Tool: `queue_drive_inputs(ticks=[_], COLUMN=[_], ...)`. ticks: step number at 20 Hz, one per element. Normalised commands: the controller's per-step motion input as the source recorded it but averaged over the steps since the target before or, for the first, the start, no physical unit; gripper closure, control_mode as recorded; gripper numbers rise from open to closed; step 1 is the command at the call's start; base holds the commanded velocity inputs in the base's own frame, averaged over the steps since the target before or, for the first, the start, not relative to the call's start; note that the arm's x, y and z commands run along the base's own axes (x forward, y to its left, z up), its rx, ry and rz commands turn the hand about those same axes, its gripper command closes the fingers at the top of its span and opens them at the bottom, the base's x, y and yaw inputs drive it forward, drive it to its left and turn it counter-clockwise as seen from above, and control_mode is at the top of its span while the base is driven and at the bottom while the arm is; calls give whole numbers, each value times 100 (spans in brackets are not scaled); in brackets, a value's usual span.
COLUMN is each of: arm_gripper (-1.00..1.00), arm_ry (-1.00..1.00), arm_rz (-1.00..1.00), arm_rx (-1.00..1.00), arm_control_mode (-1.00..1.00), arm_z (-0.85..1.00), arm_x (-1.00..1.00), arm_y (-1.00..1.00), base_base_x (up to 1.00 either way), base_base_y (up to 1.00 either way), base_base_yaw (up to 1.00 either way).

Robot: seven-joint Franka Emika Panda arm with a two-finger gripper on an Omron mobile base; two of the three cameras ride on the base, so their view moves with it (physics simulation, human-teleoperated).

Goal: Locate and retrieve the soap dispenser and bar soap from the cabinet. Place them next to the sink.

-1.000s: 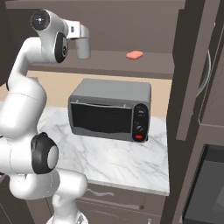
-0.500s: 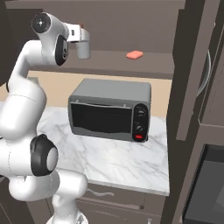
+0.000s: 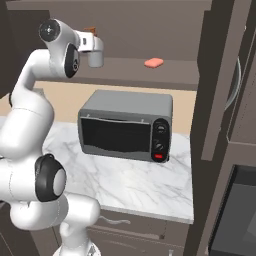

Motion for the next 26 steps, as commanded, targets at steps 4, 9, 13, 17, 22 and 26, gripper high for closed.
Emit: queue_drive_inputs(ticks=[4, 9, 13, 17, 22, 26], arm_gripper=[-100, -100, -100, -100, -100, -100], arm_ry=[-1, -1, 0, 0, 0, -1], arm_rz=[0, 0, 0, 0, 0, 0], arm_rx=[1, 1, 0, 0, 0, 0], arm_control_mode=[-100, -100, -100, -100, -100, -100], arm_z=[-11, -14, -14, -11, -7, -3], arm_x=[15, 15, 13, 14, 19, 22], arm_y=[0, 0, 0, 0, 0, 0], base_base_x=[0, 0, 0, 0, 0, 0], base_base_y=[0, 0, 0, 0, 0, 0], base_base_yaw=[0, 0, 0, 0, 0, 0])
